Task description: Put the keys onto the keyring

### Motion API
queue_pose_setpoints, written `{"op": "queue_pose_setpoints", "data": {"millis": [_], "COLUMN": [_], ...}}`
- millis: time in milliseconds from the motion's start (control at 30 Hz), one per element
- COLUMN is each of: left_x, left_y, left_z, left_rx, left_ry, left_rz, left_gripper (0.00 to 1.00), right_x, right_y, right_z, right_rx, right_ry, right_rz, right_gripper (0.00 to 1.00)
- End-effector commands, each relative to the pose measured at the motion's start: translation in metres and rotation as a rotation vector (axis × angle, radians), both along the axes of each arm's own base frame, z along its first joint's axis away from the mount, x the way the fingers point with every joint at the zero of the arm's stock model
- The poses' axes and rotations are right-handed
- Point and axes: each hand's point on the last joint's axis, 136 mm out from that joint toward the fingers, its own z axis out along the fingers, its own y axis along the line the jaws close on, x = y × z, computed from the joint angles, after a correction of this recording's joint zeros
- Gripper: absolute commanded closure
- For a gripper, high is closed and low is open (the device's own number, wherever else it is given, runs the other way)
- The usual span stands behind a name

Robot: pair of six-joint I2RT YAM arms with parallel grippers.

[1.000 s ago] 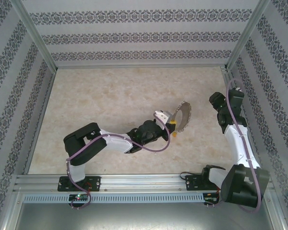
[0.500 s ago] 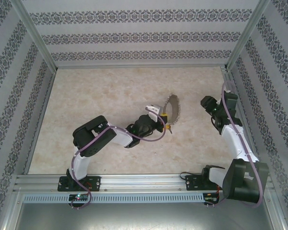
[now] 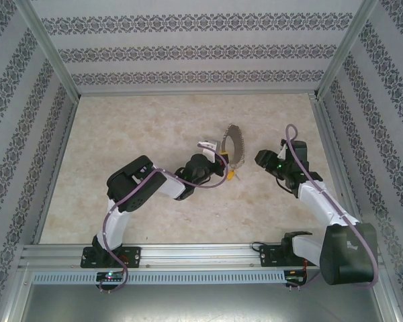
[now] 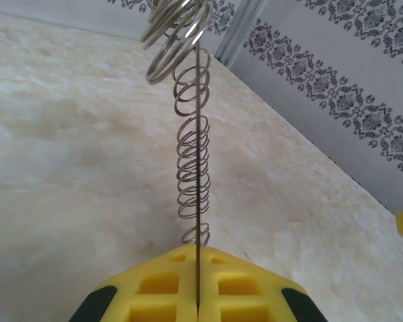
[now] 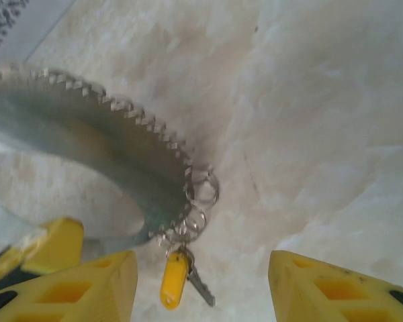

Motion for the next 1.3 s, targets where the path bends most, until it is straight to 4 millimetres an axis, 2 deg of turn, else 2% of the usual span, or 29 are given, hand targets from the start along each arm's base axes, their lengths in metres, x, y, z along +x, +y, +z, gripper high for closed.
{"op": "queue_pose_setpoints", "data": {"millis": [0, 133, 367, 633, 767, 967, 1167, 1267], "left_x": [0.018, 0.029, 0.047, 0.064, 0.073, 0.083, 0.088, 0.091], "left_y": [0.004, 0.013, 0.027, 0.045, 0.057, 0.08, 0.106, 0.117], "left_z": [0.027, 0.02, 0.01, -0.007, -0.019, -0.04, -0.044, -0.043], "left_rx": [-0.098, -0.113, -0.172, -0.213, -0.246, -0.326, -0.385, -0.394], "left_ry": [-0.06, -0.047, -0.021, 0.027, 0.072, 0.154, 0.188, 0.195], "left_rz": [0.028, 0.061, 0.13, 0.21, 0.262, 0.361, 0.44, 0.467], "left_gripper": [1.0, 1.0, 1.0, 1.0, 0.95, 0.69, 0.59, 0.5], "right_x": [-0.006, -0.011, -0.016, -0.017, -0.014, -0.004, 0.0, 0.0], "right_y": [0.018, 0.035, 0.054, 0.063, 0.064, 0.065, 0.067, 0.067], "right_z": [-0.008, -0.016, -0.025, -0.033, -0.031, -0.027, -0.019, -0.016], "right_rx": [0.02, 0.014, 0.005, -0.002, -0.008, -0.014, -0.008, -0.01], "right_ry": [0.014, 0.031, 0.063, 0.081, 0.075, 0.061, 0.037, 0.029], "right_rz": [0.056, 0.119, 0.183, 0.203, 0.203, 0.195, 0.199, 0.198], "right_gripper": [0.45, 0.45, 0.45, 0.45, 0.45, 0.45, 0.44, 0.44]}}
